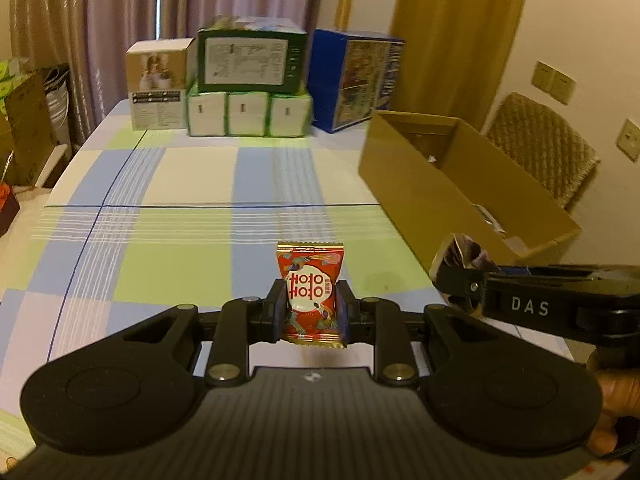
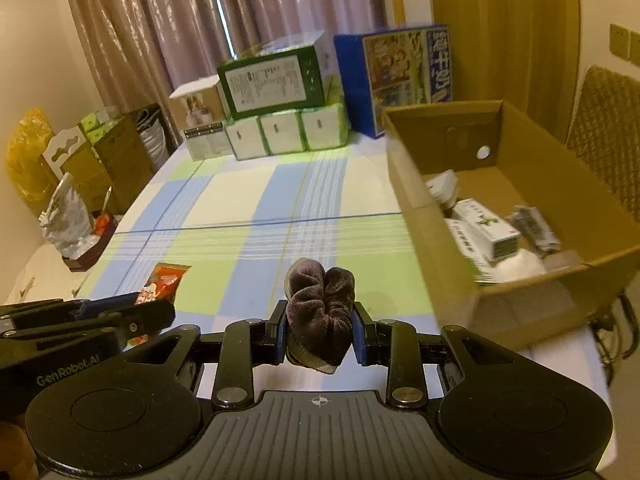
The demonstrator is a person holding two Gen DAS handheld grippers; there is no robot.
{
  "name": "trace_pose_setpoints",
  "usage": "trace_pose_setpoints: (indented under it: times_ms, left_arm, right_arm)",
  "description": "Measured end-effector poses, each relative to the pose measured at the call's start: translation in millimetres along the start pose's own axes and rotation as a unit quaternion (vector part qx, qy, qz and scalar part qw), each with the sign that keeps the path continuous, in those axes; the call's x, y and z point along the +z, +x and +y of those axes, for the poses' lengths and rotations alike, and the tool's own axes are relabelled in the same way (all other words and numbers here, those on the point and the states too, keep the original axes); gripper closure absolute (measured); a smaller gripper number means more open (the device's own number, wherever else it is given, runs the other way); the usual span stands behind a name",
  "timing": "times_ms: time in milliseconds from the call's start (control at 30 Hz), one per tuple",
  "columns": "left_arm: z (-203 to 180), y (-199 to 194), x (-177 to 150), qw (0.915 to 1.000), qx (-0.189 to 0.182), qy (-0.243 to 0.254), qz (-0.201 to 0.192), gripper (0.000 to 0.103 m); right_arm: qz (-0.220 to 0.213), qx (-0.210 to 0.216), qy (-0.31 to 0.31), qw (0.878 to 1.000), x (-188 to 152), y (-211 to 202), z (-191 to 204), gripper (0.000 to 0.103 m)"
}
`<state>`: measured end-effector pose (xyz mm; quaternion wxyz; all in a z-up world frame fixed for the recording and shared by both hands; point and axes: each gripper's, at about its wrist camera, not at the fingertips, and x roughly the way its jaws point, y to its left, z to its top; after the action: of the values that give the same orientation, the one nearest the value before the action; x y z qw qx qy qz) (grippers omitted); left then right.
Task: Organize objects
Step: 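Carry the red snack packet and brown pouch over the cardboard box with both tools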
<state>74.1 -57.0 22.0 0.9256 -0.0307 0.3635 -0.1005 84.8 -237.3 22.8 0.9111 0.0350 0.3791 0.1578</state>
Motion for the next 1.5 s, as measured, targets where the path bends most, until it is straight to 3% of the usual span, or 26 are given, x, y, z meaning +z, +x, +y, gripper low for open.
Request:
trace_pose_setpoints:
  times_ms: [233, 567, 1500]
  left_arm:
    - [-29, -25, -5, 0.9998, -0.014, 0.013, -0.009, 0.082]
    - [-67, -36, -5, 0.9991, -0.027, 0.031, -0.014, 0.082]
    - [-134, -16, 2, 0.9962, -0.065, 0.058, 0.003, 0.082]
  right_arm:
    - [-0.023, -0.007, -0.003, 1.0, -9, -41, -9, 0.075]
    - [-0.044, -0.025, 0.015, 0.999, -11, -68, -38, 0.075]
    - [-0.08, -0.08, 0.057, 0.992, -9, -111, -111, 0.075]
